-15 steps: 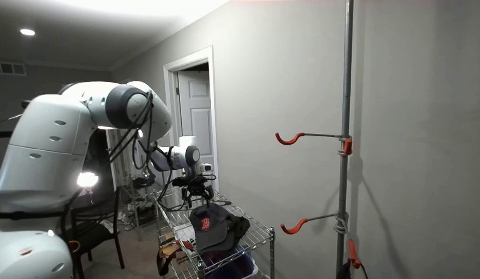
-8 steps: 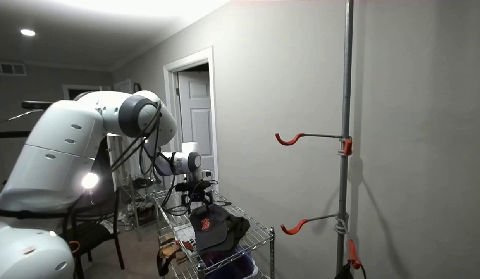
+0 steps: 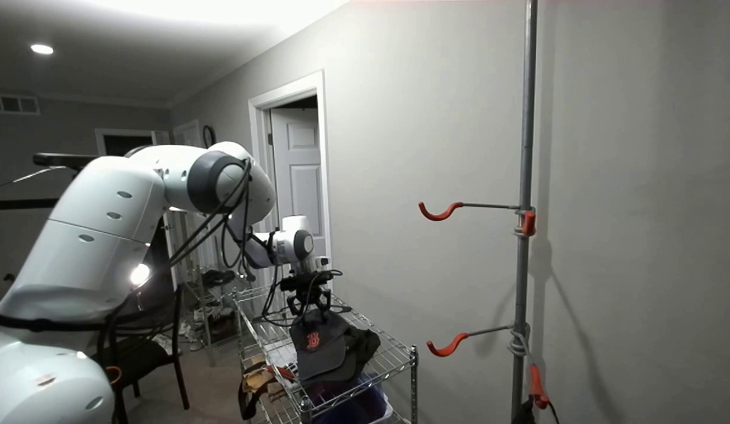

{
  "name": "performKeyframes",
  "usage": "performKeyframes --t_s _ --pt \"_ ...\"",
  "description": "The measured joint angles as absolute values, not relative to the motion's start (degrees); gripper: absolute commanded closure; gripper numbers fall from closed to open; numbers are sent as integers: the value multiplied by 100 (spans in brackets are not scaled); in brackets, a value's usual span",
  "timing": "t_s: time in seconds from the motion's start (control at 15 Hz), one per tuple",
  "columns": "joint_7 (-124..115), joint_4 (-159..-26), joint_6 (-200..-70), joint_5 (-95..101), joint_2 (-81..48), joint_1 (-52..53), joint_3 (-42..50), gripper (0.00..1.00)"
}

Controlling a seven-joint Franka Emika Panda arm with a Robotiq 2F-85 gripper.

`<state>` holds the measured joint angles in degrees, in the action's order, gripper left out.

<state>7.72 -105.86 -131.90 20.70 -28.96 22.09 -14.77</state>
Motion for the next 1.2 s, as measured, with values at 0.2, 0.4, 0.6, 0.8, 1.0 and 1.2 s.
performKeyframes --t_s 0.2,0.4,0.6,0.8,1.0,1.2 --pt "908 -10526 -13190 2074 -2925 2209 -1468 85" --pt "974 -10492 -13190 2073 -2967 2208 -1467 97" --pt "984 -10491 -13190 2073 -3010 2200 -1462 98" --pt "984 -10478 -13192 2073 -3006 2197 -1435 96" --pt "968 -10465 -13206 2076 -2934 2197 -1358 96" --pt "683 -10502 -13210 2096 -2554 2196 -1214 96"
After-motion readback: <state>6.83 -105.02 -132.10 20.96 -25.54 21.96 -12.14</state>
